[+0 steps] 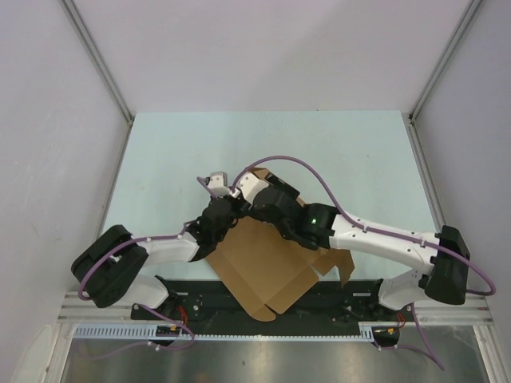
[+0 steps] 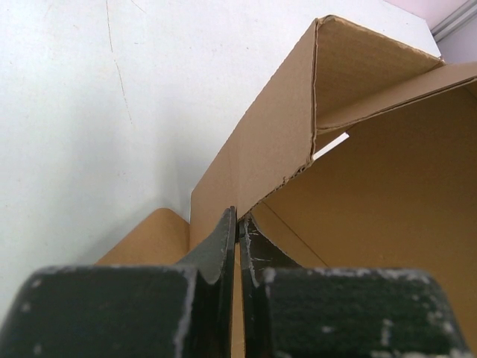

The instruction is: Fold the paper box

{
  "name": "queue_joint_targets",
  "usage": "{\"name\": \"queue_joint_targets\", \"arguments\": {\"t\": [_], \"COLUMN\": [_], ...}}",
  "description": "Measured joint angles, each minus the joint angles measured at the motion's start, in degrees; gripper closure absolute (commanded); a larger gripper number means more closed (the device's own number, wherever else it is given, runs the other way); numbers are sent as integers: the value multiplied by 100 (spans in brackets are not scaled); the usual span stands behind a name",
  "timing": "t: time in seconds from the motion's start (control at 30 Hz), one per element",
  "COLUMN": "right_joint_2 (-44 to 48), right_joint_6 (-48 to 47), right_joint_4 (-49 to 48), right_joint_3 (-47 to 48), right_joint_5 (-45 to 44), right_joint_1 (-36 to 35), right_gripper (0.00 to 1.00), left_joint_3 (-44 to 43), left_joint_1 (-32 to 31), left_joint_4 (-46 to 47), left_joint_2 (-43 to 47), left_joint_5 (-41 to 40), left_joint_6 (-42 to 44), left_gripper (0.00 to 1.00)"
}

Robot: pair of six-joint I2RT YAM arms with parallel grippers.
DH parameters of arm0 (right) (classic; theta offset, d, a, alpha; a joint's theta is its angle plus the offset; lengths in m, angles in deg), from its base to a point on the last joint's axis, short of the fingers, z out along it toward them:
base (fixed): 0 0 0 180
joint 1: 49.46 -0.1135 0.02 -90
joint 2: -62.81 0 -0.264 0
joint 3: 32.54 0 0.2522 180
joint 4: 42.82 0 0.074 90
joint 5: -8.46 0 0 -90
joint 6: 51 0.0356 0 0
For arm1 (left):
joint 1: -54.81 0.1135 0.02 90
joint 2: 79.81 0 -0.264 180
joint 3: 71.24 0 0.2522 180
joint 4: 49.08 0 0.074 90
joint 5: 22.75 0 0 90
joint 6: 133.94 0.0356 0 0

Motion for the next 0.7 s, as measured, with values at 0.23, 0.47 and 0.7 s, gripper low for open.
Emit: {"name": "queue_joint_targets", "arguments": {"t": [0.23,0.47,0.7], "right_joint_2": [420,981,361], "right_joint_6": [68,1224,2579], "right_joint_4": [-59,-411,-782], "right_joint_3": [396,643,658], "right_joint_5": [236,1637,3751], "right_joint_1": [-33,1681,3364], "right_gripper": [24,21,13], "left_joint_3": [-7,-13,-87], "left_joint_1": [0,-4,-13], "left_joint_4": [-15,-44,-149], "left_joint_2": [0,0,0], "left_joint_5": [-46,-98,-107], "left_joint_6": [63,101,146], "left_gripper": [96,96,93]}}
